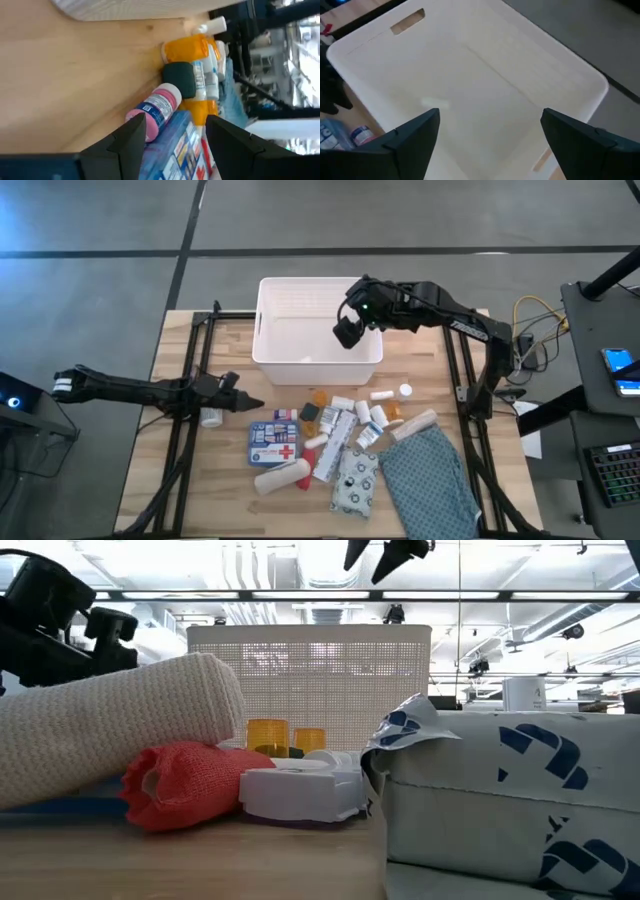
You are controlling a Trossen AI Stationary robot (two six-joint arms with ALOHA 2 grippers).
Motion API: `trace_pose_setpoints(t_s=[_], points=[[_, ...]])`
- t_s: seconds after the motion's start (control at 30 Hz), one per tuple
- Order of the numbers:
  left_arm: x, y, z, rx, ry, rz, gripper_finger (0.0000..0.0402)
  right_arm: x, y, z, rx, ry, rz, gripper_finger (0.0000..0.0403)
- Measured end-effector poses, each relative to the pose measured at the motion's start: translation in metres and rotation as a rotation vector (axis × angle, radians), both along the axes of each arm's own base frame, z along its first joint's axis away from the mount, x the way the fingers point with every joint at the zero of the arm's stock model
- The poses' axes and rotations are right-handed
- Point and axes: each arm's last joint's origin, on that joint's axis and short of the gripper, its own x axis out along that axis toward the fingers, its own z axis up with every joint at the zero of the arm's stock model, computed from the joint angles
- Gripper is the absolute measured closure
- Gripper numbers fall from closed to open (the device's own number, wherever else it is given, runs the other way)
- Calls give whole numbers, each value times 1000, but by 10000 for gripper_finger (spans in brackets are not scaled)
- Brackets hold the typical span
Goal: Pick & place medical supplies in basket/bin
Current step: Put the white and purple bottle into the white bin
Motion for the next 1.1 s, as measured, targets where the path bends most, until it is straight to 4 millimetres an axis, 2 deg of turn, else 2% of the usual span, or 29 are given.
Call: trace_pose_setpoints(t_s=[0.13, 0.4, 0.5, 0.6, 0.83, 0.93, 1.1], points=[[5, -1, 22, -16, 15, -16, 215, 1, -2, -1, -33, 7, -23, 74], [-11, 2, 99, 175, 741, 155, 215, 1, -3, -5, -65, 30, -48, 72], [-3, 0, 112, 195, 908, 144, 215, 3, -3, -10, -56, 40, -56, 74], [10, -2, 111, 185, 1053, 157, 215, 4, -4, -16, -47, 56, -63, 72], [33, -7, 80, 94, 1346, 132, 215, 7, -5, -33, -38, 121, -60, 73], [41, -8, 69, 75, 1408, 119, 215, 8, -6, -39, -36, 138, -61, 74], [42, -8, 65, 54, 1469, 148, 215, 10, -8, -47, -35, 157, -62, 74]])
